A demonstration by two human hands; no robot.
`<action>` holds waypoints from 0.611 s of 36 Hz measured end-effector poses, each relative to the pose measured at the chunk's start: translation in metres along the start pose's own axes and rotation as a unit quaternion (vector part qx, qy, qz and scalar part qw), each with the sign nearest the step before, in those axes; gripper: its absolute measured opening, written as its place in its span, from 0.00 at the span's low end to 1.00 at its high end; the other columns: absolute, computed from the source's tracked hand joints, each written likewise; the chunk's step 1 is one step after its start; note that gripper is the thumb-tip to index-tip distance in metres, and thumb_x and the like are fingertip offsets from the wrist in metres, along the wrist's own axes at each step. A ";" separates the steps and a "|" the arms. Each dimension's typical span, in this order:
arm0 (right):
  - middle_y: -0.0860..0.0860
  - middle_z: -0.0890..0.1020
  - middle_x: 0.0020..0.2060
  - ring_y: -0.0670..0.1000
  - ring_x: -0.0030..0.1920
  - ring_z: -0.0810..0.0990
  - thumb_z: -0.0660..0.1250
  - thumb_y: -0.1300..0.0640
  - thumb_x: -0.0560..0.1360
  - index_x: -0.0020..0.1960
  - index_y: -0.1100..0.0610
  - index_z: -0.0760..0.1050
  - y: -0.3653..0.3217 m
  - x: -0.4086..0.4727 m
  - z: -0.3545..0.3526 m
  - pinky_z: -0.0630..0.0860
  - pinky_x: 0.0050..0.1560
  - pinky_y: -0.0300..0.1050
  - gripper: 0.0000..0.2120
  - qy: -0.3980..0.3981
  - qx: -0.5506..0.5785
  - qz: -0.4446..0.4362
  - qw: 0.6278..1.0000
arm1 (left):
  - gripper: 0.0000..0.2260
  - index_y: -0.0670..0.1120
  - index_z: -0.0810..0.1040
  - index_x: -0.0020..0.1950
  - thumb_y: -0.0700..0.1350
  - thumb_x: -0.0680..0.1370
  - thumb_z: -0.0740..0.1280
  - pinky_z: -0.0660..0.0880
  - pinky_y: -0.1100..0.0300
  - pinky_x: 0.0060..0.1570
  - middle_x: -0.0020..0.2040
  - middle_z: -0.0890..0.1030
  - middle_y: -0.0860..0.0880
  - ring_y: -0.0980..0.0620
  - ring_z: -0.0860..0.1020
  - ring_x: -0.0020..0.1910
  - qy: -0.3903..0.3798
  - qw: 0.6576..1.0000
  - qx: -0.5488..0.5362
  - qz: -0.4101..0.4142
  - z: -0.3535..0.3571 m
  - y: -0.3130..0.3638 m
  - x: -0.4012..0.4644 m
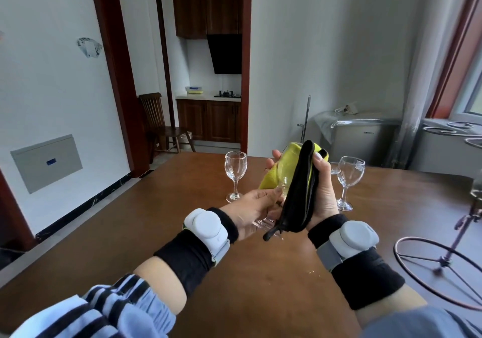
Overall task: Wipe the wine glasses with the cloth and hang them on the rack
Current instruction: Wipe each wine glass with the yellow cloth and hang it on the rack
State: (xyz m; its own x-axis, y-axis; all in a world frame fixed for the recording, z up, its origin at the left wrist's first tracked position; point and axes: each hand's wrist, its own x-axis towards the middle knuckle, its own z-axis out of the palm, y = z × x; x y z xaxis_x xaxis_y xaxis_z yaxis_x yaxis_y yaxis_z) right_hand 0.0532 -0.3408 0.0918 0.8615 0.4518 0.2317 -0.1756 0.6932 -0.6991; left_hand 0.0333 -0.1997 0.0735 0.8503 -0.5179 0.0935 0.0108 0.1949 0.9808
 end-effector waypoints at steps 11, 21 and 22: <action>0.55 0.76 0.35 0.55 0.36 0.79 0.74 0.30 0.57 0.49 0.59 0.76 0.011 0.013 0.001 0.81 0.46 0.53 0.36 0.234 -0.033 -0.036 0.971 | 0.13 0.46 0.71 0.36 0.45 0.81 0.60 0.75 0.58 0.27 0.29 0.73 0.50 0.52 0.74 0.26 0.189 0.911 0.357 0.084 -0.005 -0.010 0.012; 0.58 0.79 0.44 0.58 0.45 0.80 0.75 0.35 0.64 0.57 0.60 0.77 0.010 0.006 -0.005 0.79 0.53 0.56 0.33 0.180 -0.008 -0.052 0.982 | 0.17 0.35 0.74 0.42 0.48 0.82 0.59 0.78 0.52 0.28 0.31 0.73 0.42 0.47 0.75 0.24 0.136 0.950 0.274 0.069 0.007 -0.001 0.002; 0.57 0.80 0.42 0.57 0.43 0.80 0.72 0.35 0.66 0.54 0.59 0.78 0.009 0.004 -0.004 0.80 0.49 0.53 0.30 0.163 -0.005 -0.047 0.986 | 0.16 0.37 0.73 0.41 0.48 0.82 0.59 0.78 0.56 0.27 0.32 0.72 0.40 0.49 0.75 0.22 0.120 0.961 0.239 0.065 0.008 -0.001 0.002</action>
State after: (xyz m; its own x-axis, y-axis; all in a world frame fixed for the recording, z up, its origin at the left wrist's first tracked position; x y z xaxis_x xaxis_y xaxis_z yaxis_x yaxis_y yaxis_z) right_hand 0.0573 -0.3350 0.0843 0.9812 0.1809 0.0670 -0.0850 0.7174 -0.6915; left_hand 0.0305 -0.2076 0.0746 0.9257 -0.2971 0.2343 -0.2978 -0.1902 0.9355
